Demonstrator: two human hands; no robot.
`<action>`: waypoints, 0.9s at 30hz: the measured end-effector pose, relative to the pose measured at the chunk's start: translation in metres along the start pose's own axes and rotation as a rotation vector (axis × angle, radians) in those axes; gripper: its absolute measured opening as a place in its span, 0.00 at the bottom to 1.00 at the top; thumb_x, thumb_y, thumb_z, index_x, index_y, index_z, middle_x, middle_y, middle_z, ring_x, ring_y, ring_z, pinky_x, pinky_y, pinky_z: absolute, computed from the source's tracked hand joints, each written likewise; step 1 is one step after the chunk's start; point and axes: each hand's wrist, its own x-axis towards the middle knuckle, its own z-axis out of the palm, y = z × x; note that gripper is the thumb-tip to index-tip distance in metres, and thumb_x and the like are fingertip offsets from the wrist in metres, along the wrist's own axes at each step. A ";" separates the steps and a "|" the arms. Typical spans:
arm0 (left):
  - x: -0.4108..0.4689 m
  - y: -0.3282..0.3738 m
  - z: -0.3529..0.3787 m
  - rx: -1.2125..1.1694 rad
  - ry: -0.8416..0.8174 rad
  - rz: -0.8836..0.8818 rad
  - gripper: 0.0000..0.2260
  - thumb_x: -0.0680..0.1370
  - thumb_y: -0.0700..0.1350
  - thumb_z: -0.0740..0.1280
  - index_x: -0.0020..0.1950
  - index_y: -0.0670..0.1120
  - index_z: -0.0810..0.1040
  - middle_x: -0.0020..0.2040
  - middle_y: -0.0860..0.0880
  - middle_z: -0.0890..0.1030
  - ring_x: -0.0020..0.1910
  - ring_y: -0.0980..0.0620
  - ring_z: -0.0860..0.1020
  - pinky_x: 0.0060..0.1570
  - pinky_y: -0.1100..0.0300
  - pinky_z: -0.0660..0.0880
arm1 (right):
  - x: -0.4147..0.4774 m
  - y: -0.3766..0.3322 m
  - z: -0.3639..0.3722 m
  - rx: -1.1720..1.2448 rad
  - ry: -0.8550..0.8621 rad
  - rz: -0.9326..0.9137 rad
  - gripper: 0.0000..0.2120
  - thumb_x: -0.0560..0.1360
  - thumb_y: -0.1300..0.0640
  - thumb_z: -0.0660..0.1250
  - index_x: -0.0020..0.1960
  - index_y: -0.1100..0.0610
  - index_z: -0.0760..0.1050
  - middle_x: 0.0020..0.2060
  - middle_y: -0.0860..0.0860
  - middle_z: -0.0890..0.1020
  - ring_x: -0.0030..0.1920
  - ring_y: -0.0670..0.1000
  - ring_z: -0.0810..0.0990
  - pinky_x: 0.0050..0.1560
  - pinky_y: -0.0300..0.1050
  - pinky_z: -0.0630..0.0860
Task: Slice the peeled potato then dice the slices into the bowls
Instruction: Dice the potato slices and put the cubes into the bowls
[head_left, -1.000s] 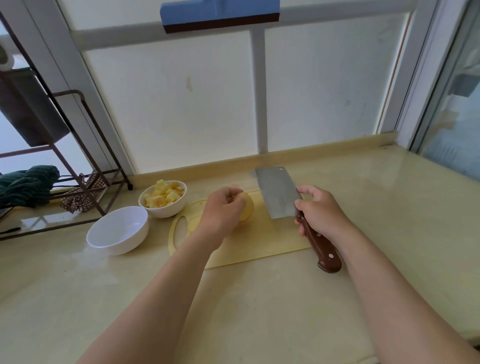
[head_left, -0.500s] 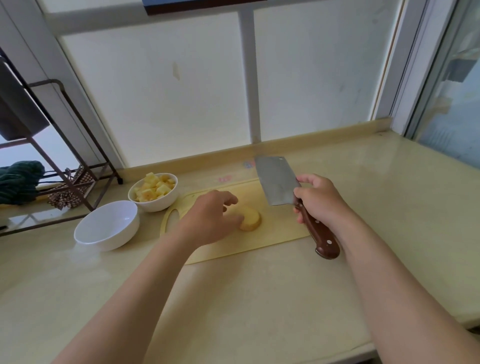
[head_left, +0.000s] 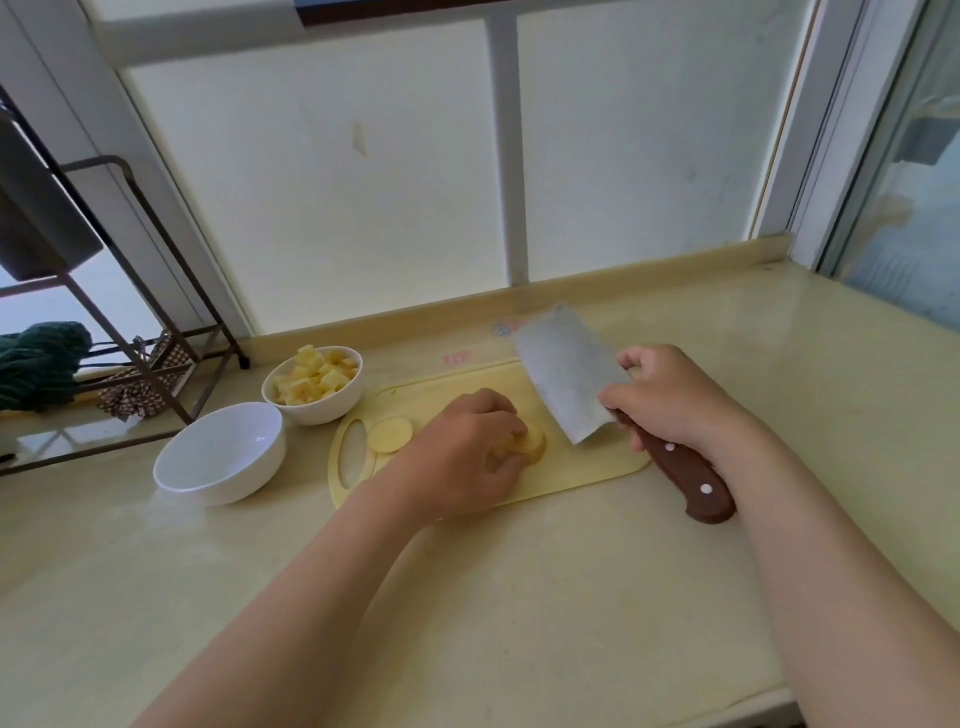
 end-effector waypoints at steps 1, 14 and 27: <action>0.001 -0.001 -0.001 0.000 -0.010 0.047 0.13 0.74 0.46 0.70 0.57 0.45 0.82 0.57 0.49 0.77 0.54 0.49 0.77 0.54 0.56 0.75 | -0.002 -0.004 -0.003 -0.082 0.001 -0.022 0.10 0.73 0.62 0.64 0.53 0.59 0.77 0.33 0.54 0.82 0.26 0.53 0.82 0.30 0.43 0.74; 0.004 -0.012 0.007 -0.002 0.060 0.297 0.07 0.72 0.41 0.66 0.46 0.40 0.80 0.47 0.45 0.78 0.43 0.44 0.75 0.45 0.51 0.74 | -0.020 -0.067 0.018 -0.772 -0.160 -0.239 0.04 0.80 0.58 0.61 0.49 0.54 0.65 0.43 0.53 0.75 0.39 0.53 0.75 0.33 0.48 0.65; 0.004 -0.013 0.007 -0.060 0.076 0.302 0.07 0.75 0.43 0.67 0.49 0.43 0.83 0.47 0.46 0.78 0.44 0.47 0.76 0.46 0.53 0.75 | -0.048 -0.084 0.023 -0.890 -0.151 -0.218 0.05 0.81 0.59 0.59 0.49 0.54 0.63 0.41 0.54 0.73 0.37 0.53 0.73 0.32 0.48 0.63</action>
